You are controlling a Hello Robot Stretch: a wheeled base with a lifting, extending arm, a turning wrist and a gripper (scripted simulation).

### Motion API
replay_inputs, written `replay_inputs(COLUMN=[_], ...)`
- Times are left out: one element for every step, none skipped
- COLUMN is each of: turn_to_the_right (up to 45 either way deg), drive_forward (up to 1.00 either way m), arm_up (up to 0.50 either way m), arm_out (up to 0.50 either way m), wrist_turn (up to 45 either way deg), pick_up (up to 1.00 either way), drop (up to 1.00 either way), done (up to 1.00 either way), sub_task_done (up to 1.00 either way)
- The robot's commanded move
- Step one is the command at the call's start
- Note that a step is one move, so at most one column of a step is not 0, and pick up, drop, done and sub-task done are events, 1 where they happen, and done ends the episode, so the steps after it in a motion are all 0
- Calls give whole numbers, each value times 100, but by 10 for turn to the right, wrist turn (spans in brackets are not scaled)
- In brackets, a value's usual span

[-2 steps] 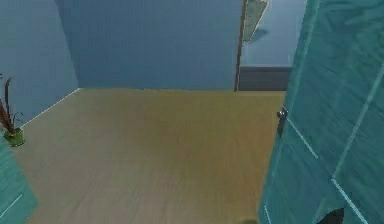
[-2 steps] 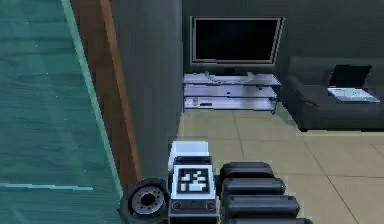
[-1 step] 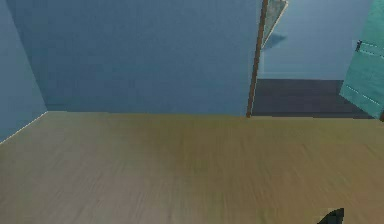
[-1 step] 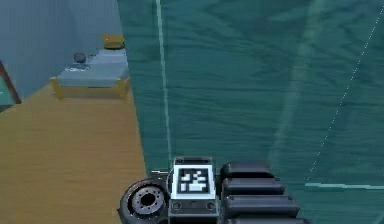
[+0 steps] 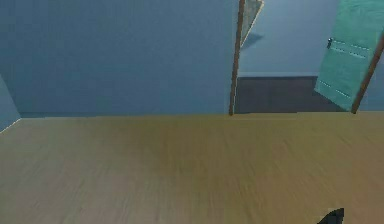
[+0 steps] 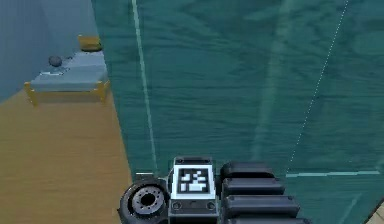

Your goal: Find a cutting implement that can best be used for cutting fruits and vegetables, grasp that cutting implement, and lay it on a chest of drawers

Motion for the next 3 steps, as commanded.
replay_inputs(turn_to_the_right=[0, 390, 0], drive_forward=[30, 0, 35], arm_up=[0, 0, 0], arm_out=[0, 0, 0], wrist_turn=[0, 0, 0], pick_up=[0, 0, 0], drop=[0, 0, 0], done=[0, 0, 0], sub_task_done=[0, 0, 0])
